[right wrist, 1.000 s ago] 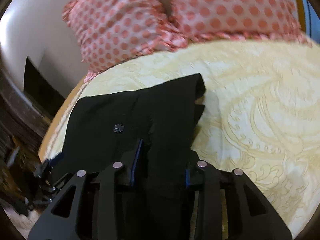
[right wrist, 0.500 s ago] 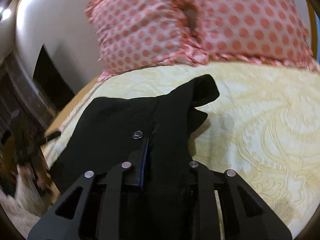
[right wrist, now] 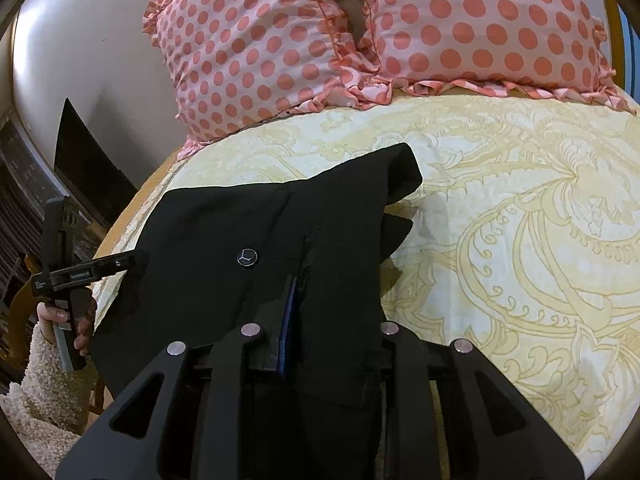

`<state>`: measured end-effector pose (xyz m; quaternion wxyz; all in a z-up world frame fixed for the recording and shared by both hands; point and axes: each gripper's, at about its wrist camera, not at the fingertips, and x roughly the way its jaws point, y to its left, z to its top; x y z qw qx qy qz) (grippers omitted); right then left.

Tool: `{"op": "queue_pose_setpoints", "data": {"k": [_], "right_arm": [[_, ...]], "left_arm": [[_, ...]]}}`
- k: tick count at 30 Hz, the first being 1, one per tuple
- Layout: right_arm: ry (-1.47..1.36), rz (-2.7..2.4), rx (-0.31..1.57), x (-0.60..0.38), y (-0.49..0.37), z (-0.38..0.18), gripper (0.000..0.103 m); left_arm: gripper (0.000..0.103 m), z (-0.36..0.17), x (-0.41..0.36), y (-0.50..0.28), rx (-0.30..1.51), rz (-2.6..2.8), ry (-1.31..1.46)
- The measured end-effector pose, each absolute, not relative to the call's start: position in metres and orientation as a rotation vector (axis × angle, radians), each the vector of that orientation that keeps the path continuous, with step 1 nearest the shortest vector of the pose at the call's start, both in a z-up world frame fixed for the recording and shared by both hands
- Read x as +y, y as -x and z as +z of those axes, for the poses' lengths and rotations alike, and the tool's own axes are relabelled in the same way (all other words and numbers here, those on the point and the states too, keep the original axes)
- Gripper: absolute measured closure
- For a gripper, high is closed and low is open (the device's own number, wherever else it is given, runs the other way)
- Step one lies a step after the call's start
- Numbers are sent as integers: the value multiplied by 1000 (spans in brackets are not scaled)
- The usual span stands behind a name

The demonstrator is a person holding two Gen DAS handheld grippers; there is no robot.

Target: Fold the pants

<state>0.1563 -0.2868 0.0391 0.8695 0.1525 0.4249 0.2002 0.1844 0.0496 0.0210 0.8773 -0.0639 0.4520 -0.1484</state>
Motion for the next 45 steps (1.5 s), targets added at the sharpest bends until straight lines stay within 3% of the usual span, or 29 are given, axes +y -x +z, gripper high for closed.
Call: {"op": "queue_pose_setpoints", "data": {"k": [6,14,16,18,20,24,37,45], "right_arm": [[-360,402,923,-291,-162,31,66],[-404,431,929,-293,-165,26,60],[-368,429,917,-289,-162,28,66],[-333,429,903,-284,-159,31,70],[-330,429,890,-283,-158,35,75],[-340,437,875,-284,-158,39,79],[-320,443,813,-276,-201,77,84],[-388,368,769,-278,-287,84,84]], "left_arm": [[19,22,34,-196,957,-324,85],[25,24,32,-208,1018,-334,81],[36,26,32,-208,1021,-338,96],[59,28,36,-207,1007,-321,109],[75,30,38,-205,992,-314,109],[92,37,38,-198,950,-313,93],[98,81,28,-221,821,-285,2],[98,99,27,-307,754,-206,-22]]}}
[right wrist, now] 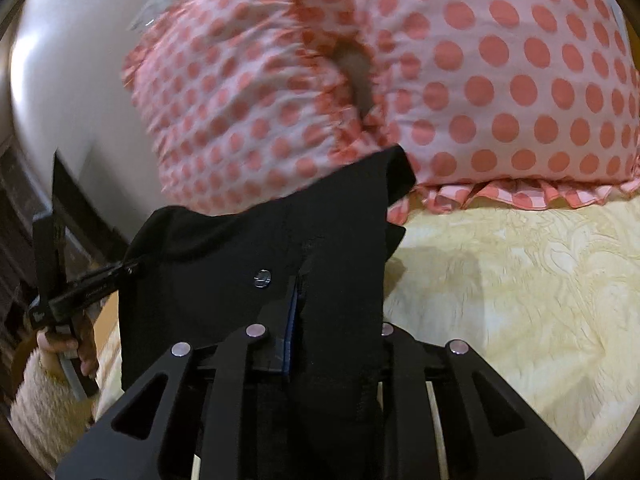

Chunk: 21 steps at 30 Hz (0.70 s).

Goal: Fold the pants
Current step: 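Lay the folded edge down and open the right gripper, then withdraw both tools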

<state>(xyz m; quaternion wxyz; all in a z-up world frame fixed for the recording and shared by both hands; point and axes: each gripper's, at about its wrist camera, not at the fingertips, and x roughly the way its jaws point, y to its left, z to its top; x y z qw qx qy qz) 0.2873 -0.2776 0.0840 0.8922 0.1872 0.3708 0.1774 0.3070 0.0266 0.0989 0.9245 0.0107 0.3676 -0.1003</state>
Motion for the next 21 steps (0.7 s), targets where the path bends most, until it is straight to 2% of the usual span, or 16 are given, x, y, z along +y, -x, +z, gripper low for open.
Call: {"op": "queue_pose_setpoints", "data": {"k": [3,5,7,10,13,15,18,21], "right_arm": [[-394,286,892,-275,-312,52,83],[-375,227,944,-272,-315,34,75],[-343,178,938,-269,-312,34,54],[-245,86,933,-260,-305,39,28],[-171,-14,864,-265,-285,54,26],[-156,-38,789,-269,-268,69,25],[-129,86,734,-256,-241,88,21],[-42,214,778,-226,-227,86,19]], "left_arm": [[96,72,31,-340,862,-196,3],[92,50,30,-350,917,-167,3],[85,38,28,-352,910,-132,-12],[75,40,26,-348,885,-90,-31],[64,59,30,-328,802,-30,-62],[45,74,34,-307,732,-8,-60],[24,87,28,-265,704,-99,15],[17,74,5,-234,765,-219,37]]}}
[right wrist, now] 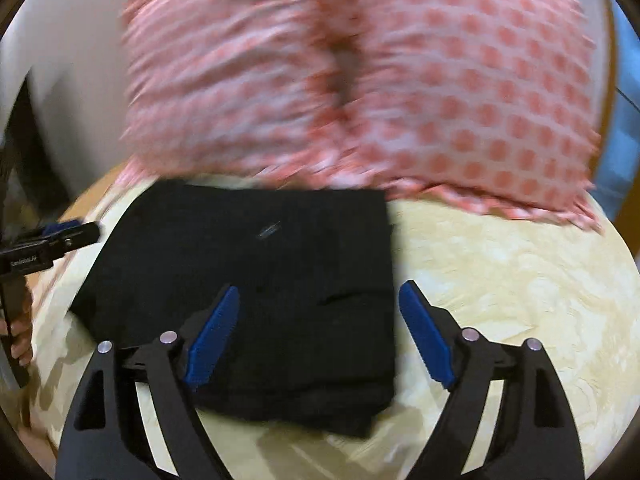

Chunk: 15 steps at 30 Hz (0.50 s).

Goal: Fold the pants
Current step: 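Lay the folded edge down and open the right gripper, then withdraw both tools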

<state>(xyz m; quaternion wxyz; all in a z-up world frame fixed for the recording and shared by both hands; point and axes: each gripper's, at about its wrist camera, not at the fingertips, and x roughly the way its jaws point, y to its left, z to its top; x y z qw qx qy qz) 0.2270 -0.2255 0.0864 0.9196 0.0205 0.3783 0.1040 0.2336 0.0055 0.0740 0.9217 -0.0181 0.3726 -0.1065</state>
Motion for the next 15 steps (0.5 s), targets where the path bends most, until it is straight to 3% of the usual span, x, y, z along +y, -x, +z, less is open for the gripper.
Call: {"op": "queue_pose_setpoints", "data": {"k": [5,6,8,15], "right_arm": [[127,231,956,-189,-234,51,18],[122,228,957,-189,-236,50,16],[99,199,977,-193,-240,50,8],[21,105,872,-204,-200,70,1]], "left_arm": [[13,26,-21,-236,943,-256,-19],[5,25,-23,-234,913,-259,-34],[2,22,-28,-237,911,-249,-56],[2,41,-11,-203,856,-132,-24]]}}
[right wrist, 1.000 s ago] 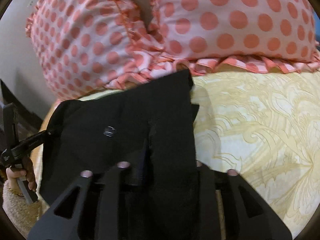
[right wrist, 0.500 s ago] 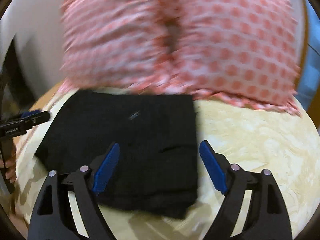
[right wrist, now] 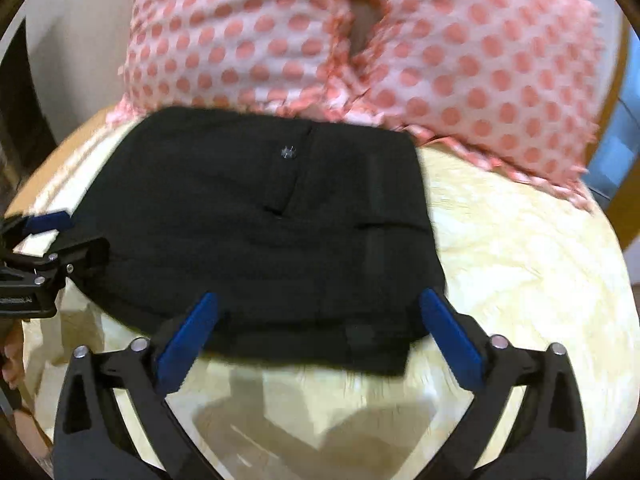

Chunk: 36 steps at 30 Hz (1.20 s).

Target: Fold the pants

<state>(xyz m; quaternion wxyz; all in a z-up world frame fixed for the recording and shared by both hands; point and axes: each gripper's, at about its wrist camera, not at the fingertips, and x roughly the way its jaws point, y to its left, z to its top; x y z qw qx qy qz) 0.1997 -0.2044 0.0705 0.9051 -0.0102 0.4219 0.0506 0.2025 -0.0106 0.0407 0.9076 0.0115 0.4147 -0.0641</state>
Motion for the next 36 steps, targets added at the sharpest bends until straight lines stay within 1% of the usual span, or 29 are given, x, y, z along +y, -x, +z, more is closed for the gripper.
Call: {"op": "queue_pose_setpoints", "data": {"k": [4,8,12,22,27,36], "right_arm": [[-70,110,862,-206,-167,71,1],[-71,81,871,-195,-141,58,1],[-54,76,882,-182,-126,48,1],[35,71,896,-158,-114,34,1],[-39,69,900,-164,-111,29,1],[-42,54,861,-160,-102,28,1]], "left_arm": [[2,42,3,-160,826,-63,-32],[2,33,13,-120,774,17,-31],[2,23,13,-98,767,39,-32],[2,-1,5,-87,774,57,-60],[2,-3,7,-86,766,47,-46],[2,-7,2,-81,711,1,-69]]}}
